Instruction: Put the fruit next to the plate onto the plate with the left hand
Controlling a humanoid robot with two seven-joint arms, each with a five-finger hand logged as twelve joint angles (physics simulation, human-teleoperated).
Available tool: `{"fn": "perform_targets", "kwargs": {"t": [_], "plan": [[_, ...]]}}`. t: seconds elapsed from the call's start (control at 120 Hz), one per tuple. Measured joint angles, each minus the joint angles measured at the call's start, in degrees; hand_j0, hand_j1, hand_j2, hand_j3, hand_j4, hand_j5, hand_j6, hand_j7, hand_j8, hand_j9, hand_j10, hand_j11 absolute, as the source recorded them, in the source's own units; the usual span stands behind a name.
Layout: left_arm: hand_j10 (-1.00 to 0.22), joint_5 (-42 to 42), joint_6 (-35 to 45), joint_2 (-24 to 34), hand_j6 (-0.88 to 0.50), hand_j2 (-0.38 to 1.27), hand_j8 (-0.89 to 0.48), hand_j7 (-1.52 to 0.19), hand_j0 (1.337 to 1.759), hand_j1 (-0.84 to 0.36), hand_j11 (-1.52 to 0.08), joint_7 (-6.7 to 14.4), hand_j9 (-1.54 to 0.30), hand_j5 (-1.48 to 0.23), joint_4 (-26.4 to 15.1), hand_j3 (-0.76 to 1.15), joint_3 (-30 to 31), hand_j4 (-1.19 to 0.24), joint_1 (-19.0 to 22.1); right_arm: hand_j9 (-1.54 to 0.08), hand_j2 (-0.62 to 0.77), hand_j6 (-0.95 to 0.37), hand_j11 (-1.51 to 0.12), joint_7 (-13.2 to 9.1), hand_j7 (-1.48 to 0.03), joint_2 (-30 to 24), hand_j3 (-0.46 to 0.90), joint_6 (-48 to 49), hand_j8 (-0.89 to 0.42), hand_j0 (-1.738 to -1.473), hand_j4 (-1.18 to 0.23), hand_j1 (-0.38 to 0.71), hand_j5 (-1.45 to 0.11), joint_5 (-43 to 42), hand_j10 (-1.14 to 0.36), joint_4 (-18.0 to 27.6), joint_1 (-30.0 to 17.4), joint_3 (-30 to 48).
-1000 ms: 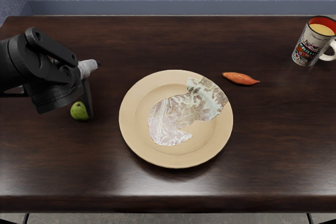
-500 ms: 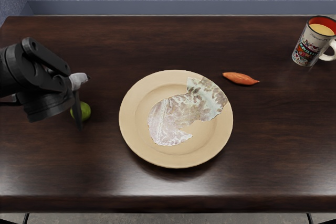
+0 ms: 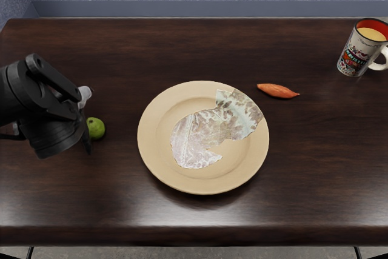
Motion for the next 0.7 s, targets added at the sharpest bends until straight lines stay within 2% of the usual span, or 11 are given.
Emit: {"fn": "perform_targets", "kwargs": {"t": [0.208,0.425,0.7], "plan": [[-0.04,-0.08,0.27,-0.39,-0.04,0.01,-0.04,-0.05,1.658,0.3,-0.05,-0.02,-0.05,-0.05,-0.43,0.0,-1.06,-0.04,0.85,-0.01,0.0,-0.01,-0.01,0.0,-0.01,0.0,0.0,0.0,-0.01,-1.658,-0.01,-0.34,-0.01,0.0,-0.01,0.0,0.0,0.0],[-0.15,-0.02,0.92,-1.37,-0.15,0.03,-0.15,-0.2,1.658,0.16,-0.2,-0.08,-0.2,-0.2,-0.01,0.0,-1.44,-0.15,2.51,-0.01,0.0,-0.01,-0.01,0.0,-0.01,0.0,0.0,0.0,-0.01,-1.658,-0.01,-0.34,-0.01,0.0,-0.01,0.0,0.0,0.0],[-0.25,-0.15,1.49,-1.49,-0.25,0.05,-0.25,-0.32,1.658,0.05,-0.32,-0.09,-0.32,-0.32,0.48,0.0,-1.61,-0.25,3.15,-0.01,0.0,-0.01,-0.01,0.0,-0.01,0.0,0.0,0.0,-0.01,-1.658,-0.01,-0.34,-0.01,0.0,-0.01,0.0,0.0,0.0]]}}
